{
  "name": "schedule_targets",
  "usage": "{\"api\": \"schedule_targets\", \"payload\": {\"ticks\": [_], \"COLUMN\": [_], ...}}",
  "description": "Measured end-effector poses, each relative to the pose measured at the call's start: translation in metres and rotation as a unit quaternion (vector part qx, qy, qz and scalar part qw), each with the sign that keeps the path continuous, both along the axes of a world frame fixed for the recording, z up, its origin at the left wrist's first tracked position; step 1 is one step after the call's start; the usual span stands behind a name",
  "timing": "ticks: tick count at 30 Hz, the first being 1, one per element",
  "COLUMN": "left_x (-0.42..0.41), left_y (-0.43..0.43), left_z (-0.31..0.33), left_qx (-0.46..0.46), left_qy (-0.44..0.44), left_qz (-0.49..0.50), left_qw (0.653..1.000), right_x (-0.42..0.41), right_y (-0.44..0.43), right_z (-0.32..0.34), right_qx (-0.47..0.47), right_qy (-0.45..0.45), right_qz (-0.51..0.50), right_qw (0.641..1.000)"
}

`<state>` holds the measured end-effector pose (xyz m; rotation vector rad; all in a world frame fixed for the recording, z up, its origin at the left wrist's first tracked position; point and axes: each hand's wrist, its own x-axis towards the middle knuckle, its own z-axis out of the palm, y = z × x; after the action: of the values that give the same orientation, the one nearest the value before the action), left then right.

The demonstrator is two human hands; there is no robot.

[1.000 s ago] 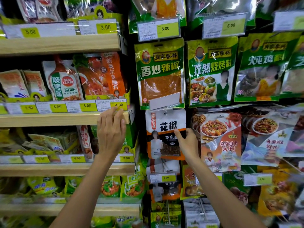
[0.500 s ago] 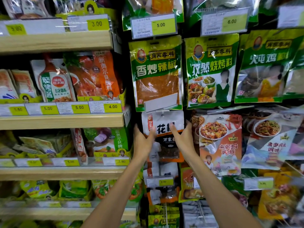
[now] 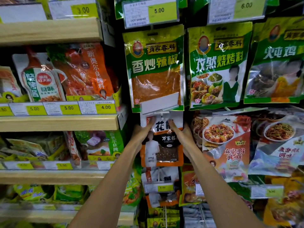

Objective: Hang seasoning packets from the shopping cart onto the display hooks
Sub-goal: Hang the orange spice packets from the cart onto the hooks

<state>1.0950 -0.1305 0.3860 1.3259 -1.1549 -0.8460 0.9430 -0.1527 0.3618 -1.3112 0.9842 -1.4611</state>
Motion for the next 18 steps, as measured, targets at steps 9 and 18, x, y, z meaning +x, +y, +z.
{"api": "schedule_targets", "payload": {"ticks": [9, 18], "left_x": [-0.004, -0.009], "left_y": [0.019, 0.052], "left_z": [-0.006, -0.012], "left_qx": [-0.054, -0.127], "left_qy": [-0.001, 0.044], "left_qz": [-0.002, 0.009], "left_qw": [0.999, 0.991], "right_x": [-0.003, -0.009], "right_y": [0.018, 0.053], "right_z": [-0.001, -0.005], "right_qx": [-0.029, -0.048], "right_qy": [0.017, 0.029], "right_qz": [-0.001, -0.016], "right_qw": [0.999, 0.998]}}
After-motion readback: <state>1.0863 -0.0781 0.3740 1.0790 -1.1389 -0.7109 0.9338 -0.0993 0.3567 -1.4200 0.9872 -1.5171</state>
